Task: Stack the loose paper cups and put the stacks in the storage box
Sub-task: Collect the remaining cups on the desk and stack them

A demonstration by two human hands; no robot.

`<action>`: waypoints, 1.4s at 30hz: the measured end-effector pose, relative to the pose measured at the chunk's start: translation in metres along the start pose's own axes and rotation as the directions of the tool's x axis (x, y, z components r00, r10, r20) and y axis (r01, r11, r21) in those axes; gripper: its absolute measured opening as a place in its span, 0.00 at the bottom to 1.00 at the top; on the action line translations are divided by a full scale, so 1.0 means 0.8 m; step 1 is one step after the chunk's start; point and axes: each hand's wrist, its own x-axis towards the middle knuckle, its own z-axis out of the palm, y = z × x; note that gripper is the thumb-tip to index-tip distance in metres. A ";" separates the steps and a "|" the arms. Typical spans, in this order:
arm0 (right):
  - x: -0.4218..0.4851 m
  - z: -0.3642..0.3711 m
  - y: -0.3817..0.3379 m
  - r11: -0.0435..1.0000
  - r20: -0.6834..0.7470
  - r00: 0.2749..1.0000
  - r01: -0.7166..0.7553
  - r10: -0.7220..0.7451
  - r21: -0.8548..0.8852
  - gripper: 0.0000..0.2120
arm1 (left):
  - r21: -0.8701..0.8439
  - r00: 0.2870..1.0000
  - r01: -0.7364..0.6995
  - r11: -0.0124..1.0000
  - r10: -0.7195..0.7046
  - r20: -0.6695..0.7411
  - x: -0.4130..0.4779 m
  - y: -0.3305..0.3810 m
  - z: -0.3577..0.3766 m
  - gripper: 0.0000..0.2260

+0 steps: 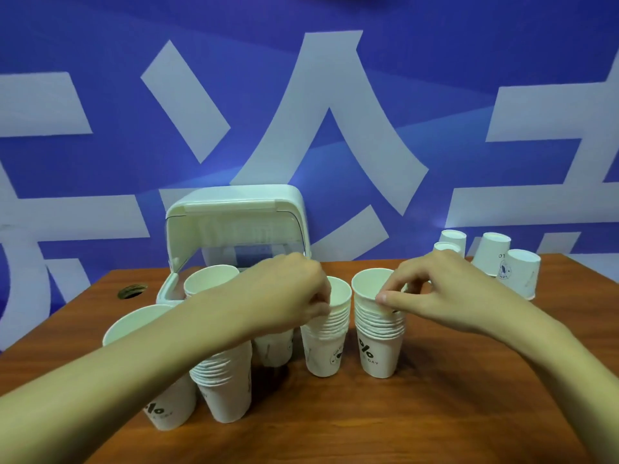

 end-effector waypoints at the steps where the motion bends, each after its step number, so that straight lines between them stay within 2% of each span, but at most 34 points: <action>1: 0.001 0.001 0.002 1.000 0.020 1.000 -0.002 0.002 -0.019 0.08 | -0.012 1.000 -0.008 1.000 0.008 0.015 0.004 0.000 0.005 0.11; 9: 0.011 0.014 0.018 1.000 0.090 0.996 -0.016 0.015 0.009 0.08 | 0.021 0.996 -0.045 0.999 0.043 0.081 0.024 0.002 0.015 0.05; 14: 0.011 0.015 0.021 0.997 0.090 0.996 -0.009 0.003 0.072 0.08 | 0.086 0.982 -0.032 0.996 0.015 0.190 0.032 0.009 -0.005 0.11; 16: 0.010 0.006 0.018 0.993 0.021 1.000 0.020 -0.022 0.114 0.10 | 0.103 0.987 -0.019 0.995 0.003 0.158 0.043 0.010 -0.030 0.12; 19: 0.006 -0.025 0.033 0.977 -0.210 0.977 0.009 0.037 0.215 0.10 | 0.155 0.999 -0.033 0.987 0.032 0.004 0.087 0.020 -0.065 0.11; 22: 0.006 -0.050 0.092 0.977 -0.368 0.905 -0.201 0.212 0.067 0.10 | 0.189 0.995 -0.039 0.981 0.056 -0.085 0.157 0.050 -0.067 0.12; 25: -0.001 -0.047 0.177 0.851 -0.399 0.835 -0.484 0.380 -0.204 0.13 | 0.211 0.994 -0.105 0.972 0.107 0.001 0.235 0.092 -0.031 0.10; 27: -0.012 -0.039 0.224 0.779 -0.393 0.805 -0.564 0.445 -0.274 0.19 | 0.224 0.989 -0.144 0.964 0.131 0.070 0.276 0.118 -0.001 0.08; 30: -0.022 -0.030 0.269 0.752 -0.394 0.778 -0.605 0.489 -0.261 0.25 | 0.205 0.983 -0.157 0.966 0.133 0.124 0.320 0.147 0.034 0.15; 34: -0.017 -0.016 0.290 0.776 -0.392 0.791 -0.581 0.469 -0.245 0.27 | 0.173 0.984 -0.137 0.975 0.114 0.136 0.358 0.167 0.066 0.18; 36: -0.014 -0.007 0.297 0.787 -0.387 0.793 -0.576 0.471 -0.221 0.29 | 0.135 0.987 -0.095 0.986 0.075 0.142 0.370 0.167 0.077 0.23; 39: -0.011 0.001 0.306 0.774 -0.393 0.784 -0.590 0.481 -0.229 0.27 | 0.120 0.978 -0.021 0.993 -0.005 0.210 0.383 0.164 0.092 0.29; 42: -0.010 0.005 0.310 0.762 -0.386 0.785 -0.596 0.485 -0.254 0.24 | 0.073 0.958 0.038 0.997 -0.057 0.282 0.388 0.157 0.099 0.28</action>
